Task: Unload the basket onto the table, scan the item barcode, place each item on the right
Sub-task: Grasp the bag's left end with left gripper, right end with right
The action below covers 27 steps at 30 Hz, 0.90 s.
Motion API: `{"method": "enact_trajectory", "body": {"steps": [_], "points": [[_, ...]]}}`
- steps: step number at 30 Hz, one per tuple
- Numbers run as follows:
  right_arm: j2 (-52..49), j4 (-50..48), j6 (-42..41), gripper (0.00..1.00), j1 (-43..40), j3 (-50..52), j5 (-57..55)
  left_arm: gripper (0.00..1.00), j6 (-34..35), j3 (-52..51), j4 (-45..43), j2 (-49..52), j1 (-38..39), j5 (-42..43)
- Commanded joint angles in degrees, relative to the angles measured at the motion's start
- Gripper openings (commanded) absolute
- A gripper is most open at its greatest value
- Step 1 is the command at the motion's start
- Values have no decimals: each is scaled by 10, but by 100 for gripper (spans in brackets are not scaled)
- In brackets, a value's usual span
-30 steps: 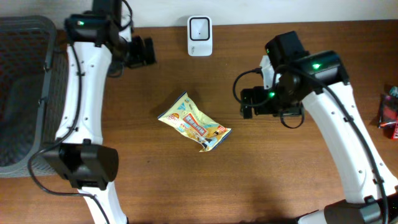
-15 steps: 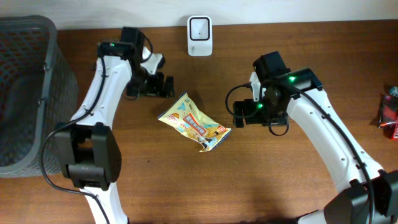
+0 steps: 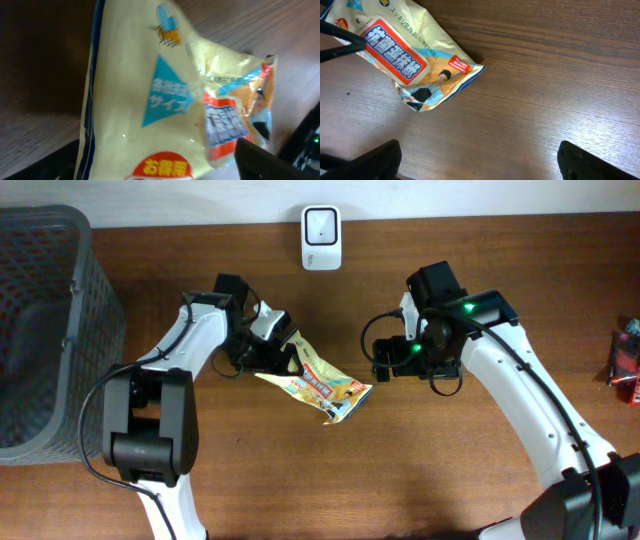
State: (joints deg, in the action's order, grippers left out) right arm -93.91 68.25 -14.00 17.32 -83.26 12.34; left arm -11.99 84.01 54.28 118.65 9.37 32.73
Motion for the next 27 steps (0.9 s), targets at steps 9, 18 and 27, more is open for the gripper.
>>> {"method": "enact_trajectory", "body": {"steps": [9,18,27], "points": [[5,-2,-5,99,4,6,8,16,164,-7,28,-3,0,1],[5,-62,-51,99,4,77,10,0,465,40,105,-3,-9,90],[9,-162,93,99,48,132,-6,0,532,40,113,-3,-48,335]]}}
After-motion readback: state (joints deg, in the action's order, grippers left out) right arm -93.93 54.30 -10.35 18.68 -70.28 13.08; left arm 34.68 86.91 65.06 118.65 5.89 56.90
